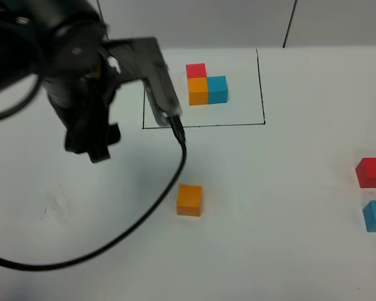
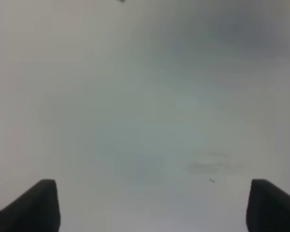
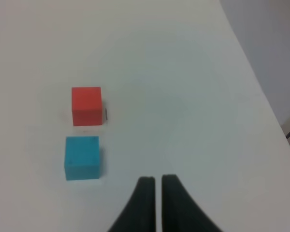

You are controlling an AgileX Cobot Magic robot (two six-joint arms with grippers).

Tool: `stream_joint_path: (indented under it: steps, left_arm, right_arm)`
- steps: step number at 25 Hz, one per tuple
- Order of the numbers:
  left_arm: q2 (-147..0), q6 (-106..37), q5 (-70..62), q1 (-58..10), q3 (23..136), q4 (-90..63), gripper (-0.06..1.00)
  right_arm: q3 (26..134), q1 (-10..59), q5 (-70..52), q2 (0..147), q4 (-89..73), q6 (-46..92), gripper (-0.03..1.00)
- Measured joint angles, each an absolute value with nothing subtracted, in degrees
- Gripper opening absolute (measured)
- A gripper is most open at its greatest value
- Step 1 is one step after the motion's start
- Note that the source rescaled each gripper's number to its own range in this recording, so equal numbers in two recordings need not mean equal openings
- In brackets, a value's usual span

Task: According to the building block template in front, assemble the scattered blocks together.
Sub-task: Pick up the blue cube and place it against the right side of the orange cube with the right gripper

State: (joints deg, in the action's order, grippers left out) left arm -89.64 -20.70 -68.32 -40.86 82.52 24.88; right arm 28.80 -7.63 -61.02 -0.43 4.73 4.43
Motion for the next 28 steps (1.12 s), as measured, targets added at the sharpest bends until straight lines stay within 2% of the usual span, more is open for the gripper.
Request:
stream_joint_path:
  steps: [9,19,23,28]
  left_arm:
    - [-63.95,-17.48,-68.41,-30.48,82.52,24.96,0.87]
    - [-34.01,-18.49,-68.45,-28.69,82.72,22.88,0.87]
    - [-26.68,-22.72,-68.48,-22.67,81.31,22.31,0.86]
    - [-17.28,-20.13,-68.48,-15.43,71.89,16.58,0.84]
  right_arm:
    - [28.8,-7.63,-61.02,-0.43,4.73,4.43,0.0]
    - [28.8,-7.63,-61.02,-0.43,4.73,4.43,0.0]
    - [28.8,-7.63,-61.02,-0.43,4.73,4.43,0.0]
    - [28.8,-7.63,-61.02,-0.43,4.73,4.43,0.0]
